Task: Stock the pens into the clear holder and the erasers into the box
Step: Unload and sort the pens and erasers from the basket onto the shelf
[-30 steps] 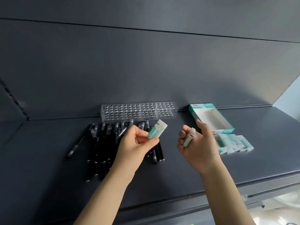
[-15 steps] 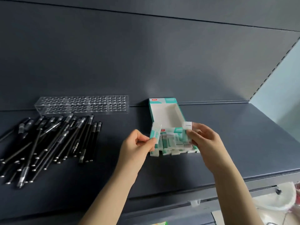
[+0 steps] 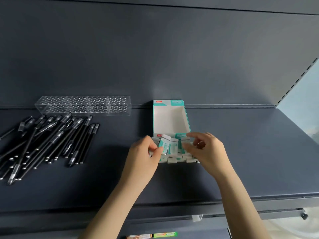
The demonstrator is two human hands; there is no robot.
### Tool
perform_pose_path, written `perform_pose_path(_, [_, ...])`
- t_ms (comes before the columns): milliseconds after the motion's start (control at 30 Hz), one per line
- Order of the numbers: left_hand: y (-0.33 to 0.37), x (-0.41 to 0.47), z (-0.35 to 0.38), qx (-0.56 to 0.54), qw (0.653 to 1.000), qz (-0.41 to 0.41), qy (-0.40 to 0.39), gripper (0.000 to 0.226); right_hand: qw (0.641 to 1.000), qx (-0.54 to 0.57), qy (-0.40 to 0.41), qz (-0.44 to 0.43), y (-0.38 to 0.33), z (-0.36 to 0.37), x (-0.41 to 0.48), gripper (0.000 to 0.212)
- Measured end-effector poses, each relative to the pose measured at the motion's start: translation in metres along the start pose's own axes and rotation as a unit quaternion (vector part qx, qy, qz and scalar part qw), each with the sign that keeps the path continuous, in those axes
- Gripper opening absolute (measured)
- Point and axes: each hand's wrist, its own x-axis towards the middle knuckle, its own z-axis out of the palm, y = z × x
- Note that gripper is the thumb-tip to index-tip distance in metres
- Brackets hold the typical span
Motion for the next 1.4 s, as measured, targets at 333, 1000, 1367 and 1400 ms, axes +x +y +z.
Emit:
perform_pose_path(333, [-0.015, 0.008, -0.033, 0.096, 0.991, 0.086, 0.031, 0.015, 0.994, -0.035, -0.008, -0.107, -0.041, 0.004, 0.008, 0.037])
perform_pose_path(1000, [-0.24, -0.195, -0.5, 0.373, 0.898, -0.093, 0.215, 0.038, 0.882, -0.013, -0.203, -0.425, -0.449, 0.324, -0.17, 0.043])
perform_pose_path(1367, [-0.338, -0.214, -0.648, 0.381, 0.875, -0.173, 0.243, 0.041, 0.869, -0.012, -0.197, -0.454, -0.589, 0.452, -0.185, 0.041])
perform_pose_path(1400, [-0.35, -0.209, -0.659, 0.38, 0.874, -0.178, 0.244, 0.041, 0.871, -0.006, -0.196, -0.451, -0.6, 0.467, -0.181, 0.041])
